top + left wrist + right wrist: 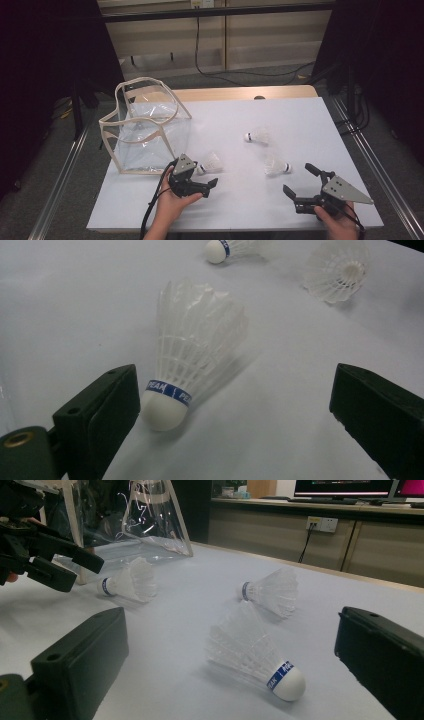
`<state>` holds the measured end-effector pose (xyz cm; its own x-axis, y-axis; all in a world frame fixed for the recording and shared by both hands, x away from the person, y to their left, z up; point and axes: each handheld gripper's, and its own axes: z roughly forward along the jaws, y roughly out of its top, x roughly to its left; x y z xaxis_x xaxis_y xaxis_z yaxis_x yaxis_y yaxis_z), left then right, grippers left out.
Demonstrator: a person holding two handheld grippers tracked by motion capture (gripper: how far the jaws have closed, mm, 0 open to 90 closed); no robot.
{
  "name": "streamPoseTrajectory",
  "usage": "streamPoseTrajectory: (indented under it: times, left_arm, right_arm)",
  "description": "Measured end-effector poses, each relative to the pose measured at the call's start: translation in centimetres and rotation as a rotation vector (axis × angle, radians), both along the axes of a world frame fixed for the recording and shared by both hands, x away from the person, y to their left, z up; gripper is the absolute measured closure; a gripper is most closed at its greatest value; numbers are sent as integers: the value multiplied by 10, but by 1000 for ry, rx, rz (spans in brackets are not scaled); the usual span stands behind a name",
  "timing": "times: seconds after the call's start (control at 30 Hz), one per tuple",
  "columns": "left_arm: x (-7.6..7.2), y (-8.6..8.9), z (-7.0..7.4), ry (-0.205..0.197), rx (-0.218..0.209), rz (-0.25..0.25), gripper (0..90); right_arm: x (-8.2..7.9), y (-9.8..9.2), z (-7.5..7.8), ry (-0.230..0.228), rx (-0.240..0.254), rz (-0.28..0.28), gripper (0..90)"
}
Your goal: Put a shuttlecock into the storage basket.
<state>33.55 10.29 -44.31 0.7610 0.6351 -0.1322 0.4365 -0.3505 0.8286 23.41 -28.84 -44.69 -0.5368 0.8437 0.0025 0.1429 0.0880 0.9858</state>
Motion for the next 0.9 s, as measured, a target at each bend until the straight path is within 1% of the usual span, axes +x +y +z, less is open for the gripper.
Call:
streamPoseTrajectory:
  times: [0.17, 0.33, 0.47, 0.6, 0.7, 0.77, 0.83, 0.9]
  left_arm:
    - [2, -1, -1, -1, 11, 3, 69]
    - [6, -2, -3, 6, 24, 19, 80]
    - [8, -3, -4, 12, 20, 25, 96]
    - [10, -5, -5, 16, 42, 34, 117]
    - [11, -7, -6, 20, 40, 42, 133]
    - [12, -8, -6, 20, 52, 40, 143]
    - [14, -10, -7, 30, 44, 40, 148]
    - [14, -10, -7, 29, 48, 47, 160]
  right_arm:
    - [0, 0, 0, 0, 1, 0, 5]
    - [0, 0, 0, 1, -1, 0, 5]
    - [0, 0, 0, 0, -1, 1, 5]
    - [0, 0, 0, 0, 1, 0, 5]
    - [0, 0, 0, 1, 1, 0, 5]
    - [0, 0, 0, 0, 1, 0, 5]
    - [0, 0, 0, 1, 2, 1, 5]
    - [0, 0, 0, -1, 1, 0, 5]
